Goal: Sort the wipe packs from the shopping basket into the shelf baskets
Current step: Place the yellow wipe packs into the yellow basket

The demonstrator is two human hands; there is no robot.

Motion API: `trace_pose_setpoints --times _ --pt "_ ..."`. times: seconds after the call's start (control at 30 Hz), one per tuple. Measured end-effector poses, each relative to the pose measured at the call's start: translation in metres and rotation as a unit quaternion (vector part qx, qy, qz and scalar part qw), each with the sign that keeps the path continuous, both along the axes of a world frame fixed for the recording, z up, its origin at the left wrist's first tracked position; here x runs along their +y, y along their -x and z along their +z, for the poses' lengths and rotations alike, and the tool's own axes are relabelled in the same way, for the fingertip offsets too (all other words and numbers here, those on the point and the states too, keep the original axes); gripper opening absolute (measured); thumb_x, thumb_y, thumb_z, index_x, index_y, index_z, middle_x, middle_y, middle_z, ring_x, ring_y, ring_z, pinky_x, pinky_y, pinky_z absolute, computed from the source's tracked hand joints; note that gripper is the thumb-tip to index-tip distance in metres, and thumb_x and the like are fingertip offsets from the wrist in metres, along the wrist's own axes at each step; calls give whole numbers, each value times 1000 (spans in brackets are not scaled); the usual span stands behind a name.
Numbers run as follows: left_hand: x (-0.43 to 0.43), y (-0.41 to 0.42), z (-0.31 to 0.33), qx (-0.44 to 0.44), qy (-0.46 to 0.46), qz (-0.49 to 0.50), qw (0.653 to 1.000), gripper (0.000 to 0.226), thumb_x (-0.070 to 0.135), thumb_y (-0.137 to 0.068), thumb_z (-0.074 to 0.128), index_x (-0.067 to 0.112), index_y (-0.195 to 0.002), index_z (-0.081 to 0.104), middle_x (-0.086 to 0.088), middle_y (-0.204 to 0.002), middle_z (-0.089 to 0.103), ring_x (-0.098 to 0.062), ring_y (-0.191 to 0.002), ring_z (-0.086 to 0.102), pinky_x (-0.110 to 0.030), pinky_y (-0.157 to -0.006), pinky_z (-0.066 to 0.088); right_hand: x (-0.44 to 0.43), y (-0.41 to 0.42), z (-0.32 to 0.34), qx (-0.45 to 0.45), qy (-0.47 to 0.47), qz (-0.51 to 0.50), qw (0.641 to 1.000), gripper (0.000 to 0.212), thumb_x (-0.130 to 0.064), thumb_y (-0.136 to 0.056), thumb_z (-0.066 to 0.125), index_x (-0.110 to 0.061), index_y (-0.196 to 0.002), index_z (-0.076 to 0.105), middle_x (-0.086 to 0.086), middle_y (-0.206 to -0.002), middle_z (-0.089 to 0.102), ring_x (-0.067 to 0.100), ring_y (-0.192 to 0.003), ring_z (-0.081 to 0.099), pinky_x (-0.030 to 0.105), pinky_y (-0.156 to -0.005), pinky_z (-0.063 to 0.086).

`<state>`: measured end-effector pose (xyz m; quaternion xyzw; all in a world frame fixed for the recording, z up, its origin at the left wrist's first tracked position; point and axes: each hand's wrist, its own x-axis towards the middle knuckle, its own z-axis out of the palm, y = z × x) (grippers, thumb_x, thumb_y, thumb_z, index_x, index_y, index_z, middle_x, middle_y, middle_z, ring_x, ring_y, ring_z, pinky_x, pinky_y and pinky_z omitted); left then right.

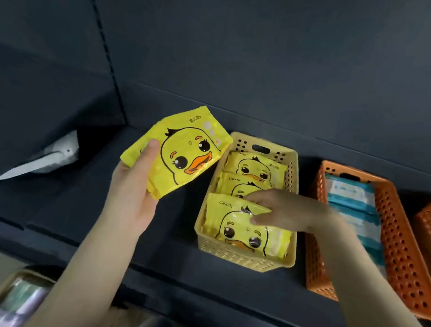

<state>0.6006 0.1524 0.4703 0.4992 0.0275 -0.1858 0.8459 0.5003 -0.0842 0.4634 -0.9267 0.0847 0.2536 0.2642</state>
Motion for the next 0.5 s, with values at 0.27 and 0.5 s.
trace_pose_setpoints --times 0.27,0.5 --pt "-33 -32 -4 39 2 -46 998 30 25 -94 57 18 -123 62 -4 -114 72 -21 -105 69 -43 -95 51 -5 -7 -34 67 13 -18 997 61 -37 -95 56 -29 -149 30 -10 -155 30 11 -141 29 28 -112 25" --pt "-71 -58 -3 50 5 -134 990 37 27 -93 59 19 -129 58 -4 -116 71 -22 -106 69 -42 -89 54 16 -2 -40 -116 3 -66 991 27 -31 -92 61 -28 -119 63 -11 -112 60 5 -102 56 30 -94 48"
